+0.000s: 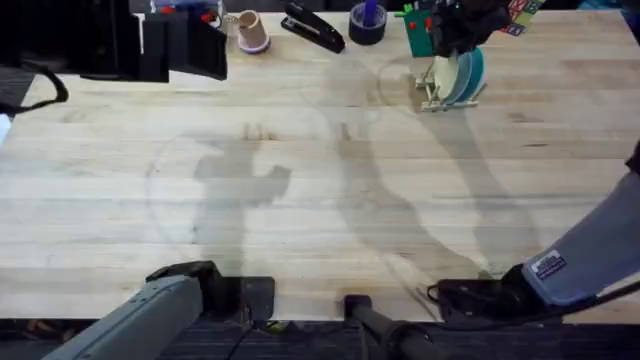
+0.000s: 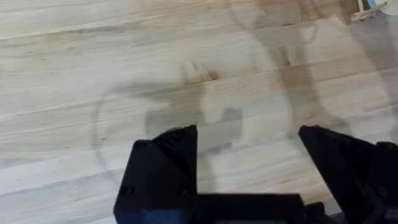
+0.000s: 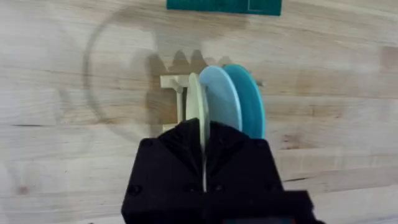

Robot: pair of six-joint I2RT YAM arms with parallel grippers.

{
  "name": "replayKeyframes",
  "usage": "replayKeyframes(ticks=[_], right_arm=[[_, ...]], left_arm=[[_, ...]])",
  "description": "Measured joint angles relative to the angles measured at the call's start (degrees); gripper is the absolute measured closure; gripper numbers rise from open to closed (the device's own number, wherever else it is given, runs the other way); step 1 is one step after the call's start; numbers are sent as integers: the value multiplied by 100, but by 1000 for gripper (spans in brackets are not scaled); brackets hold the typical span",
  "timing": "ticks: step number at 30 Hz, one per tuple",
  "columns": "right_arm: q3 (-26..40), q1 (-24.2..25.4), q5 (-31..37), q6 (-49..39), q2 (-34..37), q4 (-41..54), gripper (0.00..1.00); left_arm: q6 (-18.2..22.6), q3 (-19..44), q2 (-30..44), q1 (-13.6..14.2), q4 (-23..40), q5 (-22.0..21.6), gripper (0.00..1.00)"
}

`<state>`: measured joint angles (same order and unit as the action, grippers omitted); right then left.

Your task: Pick up the plates from the table one by one and place each into a slot on the dish rack.

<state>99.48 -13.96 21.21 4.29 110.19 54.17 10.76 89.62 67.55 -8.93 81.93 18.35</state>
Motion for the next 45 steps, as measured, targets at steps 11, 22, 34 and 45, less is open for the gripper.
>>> replayKeyframes(ticks=[11,22,34,45], right_arm=[[0,0,0,0,163,-58,970],[4,0,17,11,393,-56,742],[13,-2,15,20,391,-42,669],[297,-2,117,6,234,-12,630]], left_arm=[[-2,0,0,0,0,0,6],[-2,0,0,0,17,2,7],[-2,0,0,0,20,0,7],[-2,0,0,0,20,0,6]])
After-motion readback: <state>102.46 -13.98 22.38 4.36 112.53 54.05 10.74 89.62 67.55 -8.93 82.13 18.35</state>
